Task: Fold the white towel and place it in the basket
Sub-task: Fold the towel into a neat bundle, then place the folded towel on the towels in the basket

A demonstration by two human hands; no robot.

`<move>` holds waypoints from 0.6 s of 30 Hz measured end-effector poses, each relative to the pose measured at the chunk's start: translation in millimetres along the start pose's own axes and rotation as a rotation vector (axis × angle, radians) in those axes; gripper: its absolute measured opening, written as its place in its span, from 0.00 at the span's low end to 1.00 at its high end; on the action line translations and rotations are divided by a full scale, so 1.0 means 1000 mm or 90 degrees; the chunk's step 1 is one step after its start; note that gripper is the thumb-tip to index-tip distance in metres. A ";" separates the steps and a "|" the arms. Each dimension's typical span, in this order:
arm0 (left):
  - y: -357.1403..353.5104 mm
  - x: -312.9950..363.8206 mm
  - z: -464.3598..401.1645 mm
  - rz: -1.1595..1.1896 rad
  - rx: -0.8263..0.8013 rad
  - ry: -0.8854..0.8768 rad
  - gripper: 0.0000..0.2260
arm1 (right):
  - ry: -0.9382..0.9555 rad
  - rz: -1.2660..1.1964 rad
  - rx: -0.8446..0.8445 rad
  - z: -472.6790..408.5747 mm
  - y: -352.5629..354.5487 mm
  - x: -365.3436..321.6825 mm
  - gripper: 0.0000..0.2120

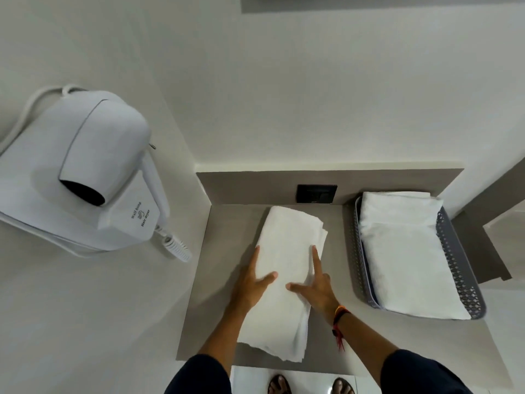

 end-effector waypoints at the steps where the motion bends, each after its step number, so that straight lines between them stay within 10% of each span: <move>1: -0.003 0.005 -0.001 0.041 -0.025 -0.010 0.39 | 0.008 -0.066 -0.022 0.001 0.000 0.000 0.56; 5: -0.022 0.024 0.010 0.254 -0.169 0.018 0.38 | 0.012 -0.198 -0.078 0.006 0.008 0.001 0.44; 18: -0.032 0.202 -0.002 0.433 -0.142 -0.173 0.38 | 0.226 -0.127 0.001 0.038 0.159 -0.136 0.33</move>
Point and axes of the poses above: each hand's wrist, its own z-axis away from the middle knuckle, its own y-axis out of the back of the hand, x = y × z, the point moved 9 cm from there along -z, towards the middle knuckle, and after that the axes turned 4 degrees about -z, right-handed, at the moved point
